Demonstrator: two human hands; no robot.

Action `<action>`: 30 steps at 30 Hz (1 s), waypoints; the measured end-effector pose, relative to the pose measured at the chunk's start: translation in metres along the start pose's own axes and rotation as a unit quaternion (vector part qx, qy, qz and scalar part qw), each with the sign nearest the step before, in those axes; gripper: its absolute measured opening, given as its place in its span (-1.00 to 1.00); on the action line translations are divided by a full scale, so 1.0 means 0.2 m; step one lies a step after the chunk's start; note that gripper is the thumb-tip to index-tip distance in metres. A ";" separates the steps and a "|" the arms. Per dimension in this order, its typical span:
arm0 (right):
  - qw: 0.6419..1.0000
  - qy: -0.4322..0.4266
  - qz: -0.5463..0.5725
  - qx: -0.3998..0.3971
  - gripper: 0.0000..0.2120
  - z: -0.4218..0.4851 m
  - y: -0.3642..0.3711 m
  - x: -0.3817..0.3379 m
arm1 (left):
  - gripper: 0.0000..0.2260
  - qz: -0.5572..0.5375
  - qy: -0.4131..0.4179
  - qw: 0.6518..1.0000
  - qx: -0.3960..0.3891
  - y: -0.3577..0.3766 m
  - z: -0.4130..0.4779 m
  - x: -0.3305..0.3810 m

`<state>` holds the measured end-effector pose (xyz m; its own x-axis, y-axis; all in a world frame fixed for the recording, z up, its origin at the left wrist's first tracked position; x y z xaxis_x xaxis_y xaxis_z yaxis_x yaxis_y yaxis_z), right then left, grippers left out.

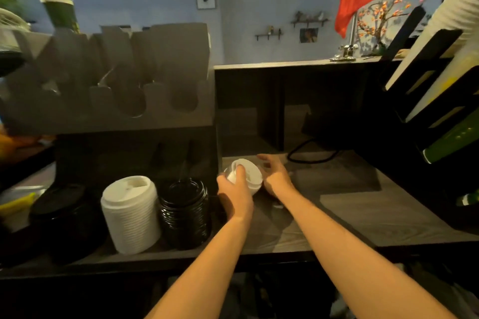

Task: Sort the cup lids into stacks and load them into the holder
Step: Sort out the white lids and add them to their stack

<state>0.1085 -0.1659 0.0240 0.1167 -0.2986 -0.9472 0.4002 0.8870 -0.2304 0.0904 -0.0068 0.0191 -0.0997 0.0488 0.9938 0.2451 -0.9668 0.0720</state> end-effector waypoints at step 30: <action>0.988 -0.086 0.093 -0.086 -0.18 -0.11 -0.16 -0.07 | -0.50 0.019 -0.059 0.996 -0.059 0.06 0.05 -0.09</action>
<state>0.0749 -0.1817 0.0406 0.3327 -0.1665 -0.9282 0.1989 0.9745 -0.1035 0.1041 -0.0164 0.0035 0.0238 0.0342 0.9991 0.1315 -0.9908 0.0307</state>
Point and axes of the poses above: each hand's wrist, its own z-axis towards the middle knuckle, its own y-axis out of the palm, x = y × z, the point moved 8 cm from there along z, towards the middle knuckle, and after that the axes turned 7 degrees about z, right-handed, at the moved point
